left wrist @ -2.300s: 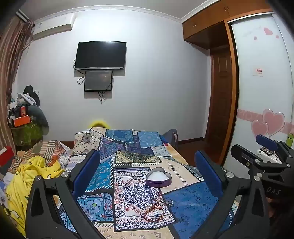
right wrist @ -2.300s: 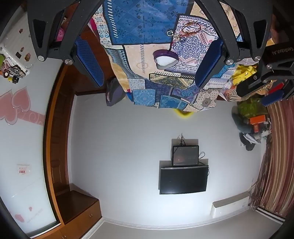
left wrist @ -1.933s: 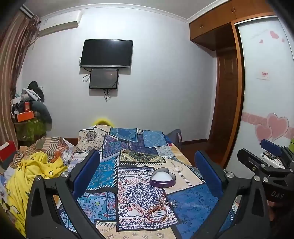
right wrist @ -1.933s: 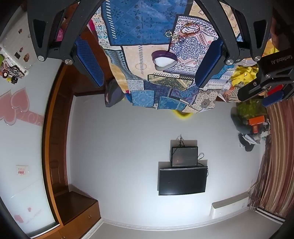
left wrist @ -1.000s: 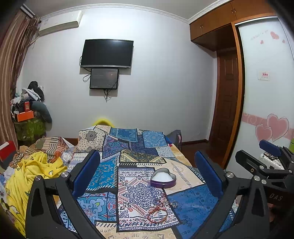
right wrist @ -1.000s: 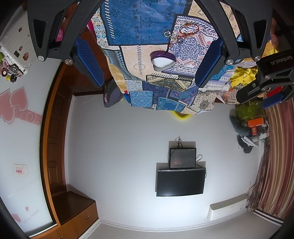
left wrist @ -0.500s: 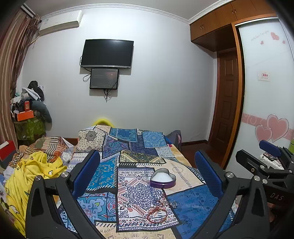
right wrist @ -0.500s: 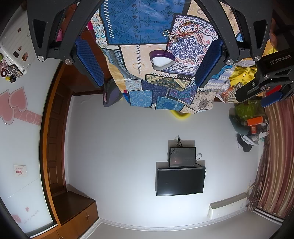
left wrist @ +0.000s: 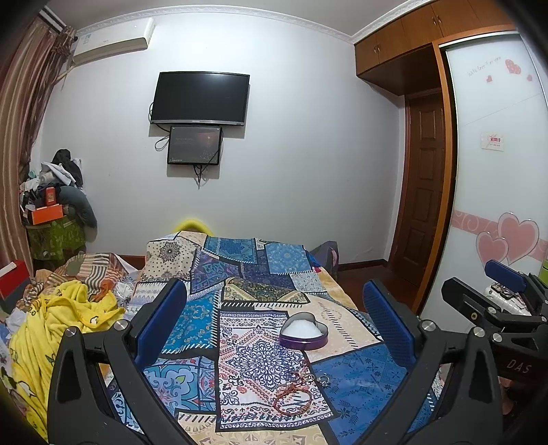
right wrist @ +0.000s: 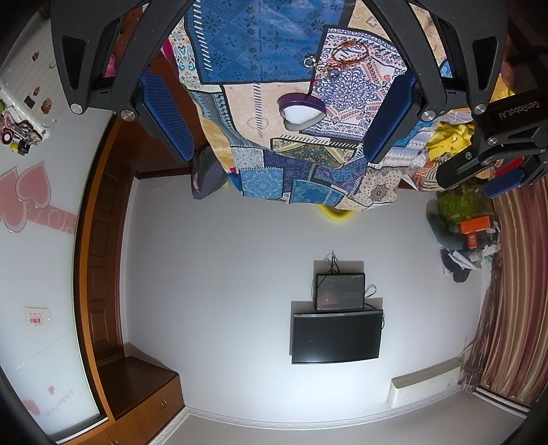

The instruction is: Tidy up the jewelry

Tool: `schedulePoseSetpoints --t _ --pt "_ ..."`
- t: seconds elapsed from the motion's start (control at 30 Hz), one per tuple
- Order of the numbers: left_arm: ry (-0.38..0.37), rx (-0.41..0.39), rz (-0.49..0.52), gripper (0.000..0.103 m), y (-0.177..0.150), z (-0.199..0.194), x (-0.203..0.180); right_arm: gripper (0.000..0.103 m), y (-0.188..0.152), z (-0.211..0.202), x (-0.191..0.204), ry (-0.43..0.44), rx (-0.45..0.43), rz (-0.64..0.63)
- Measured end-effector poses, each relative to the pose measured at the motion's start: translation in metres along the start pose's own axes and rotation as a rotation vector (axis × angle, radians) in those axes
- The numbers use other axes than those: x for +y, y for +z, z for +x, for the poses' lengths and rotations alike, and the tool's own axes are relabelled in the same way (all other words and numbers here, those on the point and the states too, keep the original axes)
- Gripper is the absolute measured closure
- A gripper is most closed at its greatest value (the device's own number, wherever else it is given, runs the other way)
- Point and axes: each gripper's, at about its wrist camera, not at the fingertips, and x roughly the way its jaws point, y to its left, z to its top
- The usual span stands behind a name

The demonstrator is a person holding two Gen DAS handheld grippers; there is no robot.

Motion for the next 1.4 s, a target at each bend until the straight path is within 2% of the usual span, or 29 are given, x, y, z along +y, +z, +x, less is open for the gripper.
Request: schedulePoseSetpoints --t 0.4,0.63,0.83,0.93,1.1,1.2,1.27,1.4 --pt "0.001 0.006 -0.003 0.000 0.000 0.003 0.002 0.004 0.002 0.001 0.001 0.001 0.010 0.004" --pt "0.025 0.023 -0.015 0.000 -0.006 0.015 0.009 0.004 -0.004 0.012 0.000 0.011 0.050 0.024" --pt "0.036 0.114 -0.038 0.000 -0.018 0.044 0.019 0.004 -0.018 0.032 0.002 0.014 0.118 0.018" --pt "0.058 0.163 -0.046 0.000 -0.027 0.061 0.026 0.004 -0.028 0.046 0.001 0.009 0.169 0.012" --pt "0.044 0.263 -0.078 0.000 -0.046 0.092 0.042 0.004 -0.048 0.074 -0.004 0.013 0.268 0.004" --pt "0.030 0.325 -0.072 0.006 -0.058 0.111 0.048 0.005 -0.060 0.088 -0.006 0.021 0.318 -0.001" --pt "0.017 0.373 -0.069 0.013 -0.068 0.123 0.050 0.007 -0.069 0.098 -0.008 0.034 0.356 -0.001" --pt "-0.018 0.457 -0.063 0.024 -0.085 0.141 0.050 0.025 -0.085 0.114 -0.012 0.089 0.439 0.021"
